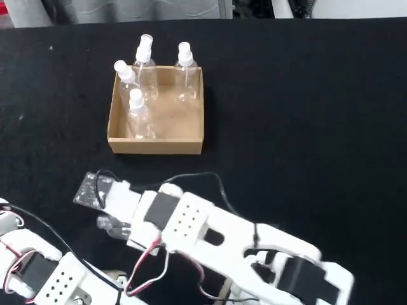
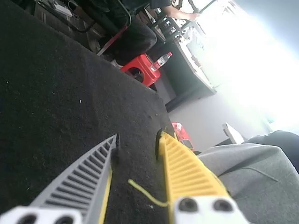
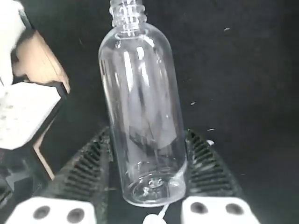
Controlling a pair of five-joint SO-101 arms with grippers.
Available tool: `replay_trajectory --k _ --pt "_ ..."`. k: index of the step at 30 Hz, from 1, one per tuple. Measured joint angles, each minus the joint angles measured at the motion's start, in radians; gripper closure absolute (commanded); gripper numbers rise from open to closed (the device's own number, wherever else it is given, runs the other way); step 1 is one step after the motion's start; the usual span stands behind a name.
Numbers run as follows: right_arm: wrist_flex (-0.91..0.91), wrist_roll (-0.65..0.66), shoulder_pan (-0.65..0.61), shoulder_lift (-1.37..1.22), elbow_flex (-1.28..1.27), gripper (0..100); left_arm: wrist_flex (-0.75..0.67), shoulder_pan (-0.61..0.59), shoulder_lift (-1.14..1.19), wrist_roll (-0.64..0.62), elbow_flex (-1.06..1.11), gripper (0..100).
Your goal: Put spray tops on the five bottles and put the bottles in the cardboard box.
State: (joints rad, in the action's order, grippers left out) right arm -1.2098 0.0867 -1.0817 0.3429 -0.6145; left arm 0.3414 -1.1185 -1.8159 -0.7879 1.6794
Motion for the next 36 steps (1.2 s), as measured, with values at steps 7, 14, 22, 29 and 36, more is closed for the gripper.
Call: replay_trajectory --k 7,14,22,29,36 --pt "0.000 0.000 0.110 0.212 -0.060 90.0 0.012 0.041 0.000 0.000 0.000 87" --pt "0.000 0.057 0.196 0.264 -0.077 90.0 0.015 0.120 0.002 0.000 0.000 87" --pt "-0.083 0.183 0.348 0.264 -0.077 90.0 0.058 0.218 0.002 0.000 0.000 87" --pt "-0.124 0.353 0.586 0.265 -0.132 90.0 0.058 0.227 0.002 0.029 0.000 87" --pt "-0.126 0.500 0.838 0.265 -0.204 90.0 0.058 0.229 0.002 0.029 0.000 87"
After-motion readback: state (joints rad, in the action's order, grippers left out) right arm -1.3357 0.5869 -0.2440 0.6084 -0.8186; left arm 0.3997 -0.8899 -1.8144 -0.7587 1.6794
